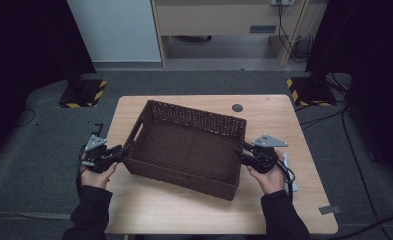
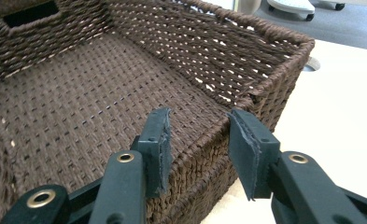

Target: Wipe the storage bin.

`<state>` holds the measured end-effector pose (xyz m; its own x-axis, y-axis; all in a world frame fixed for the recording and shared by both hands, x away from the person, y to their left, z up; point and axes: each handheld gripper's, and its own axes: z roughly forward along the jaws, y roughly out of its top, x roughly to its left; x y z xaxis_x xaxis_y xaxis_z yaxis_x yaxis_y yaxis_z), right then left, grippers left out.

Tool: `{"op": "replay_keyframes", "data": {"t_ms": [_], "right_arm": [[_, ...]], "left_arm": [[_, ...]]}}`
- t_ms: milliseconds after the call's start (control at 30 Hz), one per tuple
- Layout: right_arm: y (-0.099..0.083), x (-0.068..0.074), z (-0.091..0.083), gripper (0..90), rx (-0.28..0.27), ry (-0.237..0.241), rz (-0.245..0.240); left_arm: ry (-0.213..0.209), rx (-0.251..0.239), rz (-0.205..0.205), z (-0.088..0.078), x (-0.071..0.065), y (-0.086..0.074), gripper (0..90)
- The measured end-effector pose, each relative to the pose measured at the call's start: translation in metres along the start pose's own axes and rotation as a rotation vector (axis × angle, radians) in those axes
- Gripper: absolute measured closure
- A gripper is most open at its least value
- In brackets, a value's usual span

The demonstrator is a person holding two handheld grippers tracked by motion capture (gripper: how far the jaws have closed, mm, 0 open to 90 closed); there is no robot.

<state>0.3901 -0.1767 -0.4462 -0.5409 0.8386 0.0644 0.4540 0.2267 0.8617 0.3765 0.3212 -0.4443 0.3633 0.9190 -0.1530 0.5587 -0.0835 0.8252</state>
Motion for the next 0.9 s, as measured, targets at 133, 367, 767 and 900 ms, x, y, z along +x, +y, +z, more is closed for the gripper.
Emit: {"op": "replay_keyframes", "data": {"t_ms": [133,367,767,900], "right_arm": [[-0.001,0.005,-0.007,57.7,0.021,0.012,-0.013],[0.008,-0.001,-0.007,53.7,-0.007,-0.016,-0.032],[0.002,-0.004,-0.003,59.4,0.014,0.004,0.003],[-0.001,0.001,-0.011,58.7,0.022,0.009,-0.002]], "left_arm": [[0.004,0.007,0.004,0.002,-0.001,0.002,74.2],[0.025,0.02,0.011,0.011,0.001,0.005,76.8],[0.036,-0.023,0.043,-0.005,-0.004,0.003,61.5],[0.034,-0.032,0.033,-0.004,-0.005,0.003,63.2]]}}
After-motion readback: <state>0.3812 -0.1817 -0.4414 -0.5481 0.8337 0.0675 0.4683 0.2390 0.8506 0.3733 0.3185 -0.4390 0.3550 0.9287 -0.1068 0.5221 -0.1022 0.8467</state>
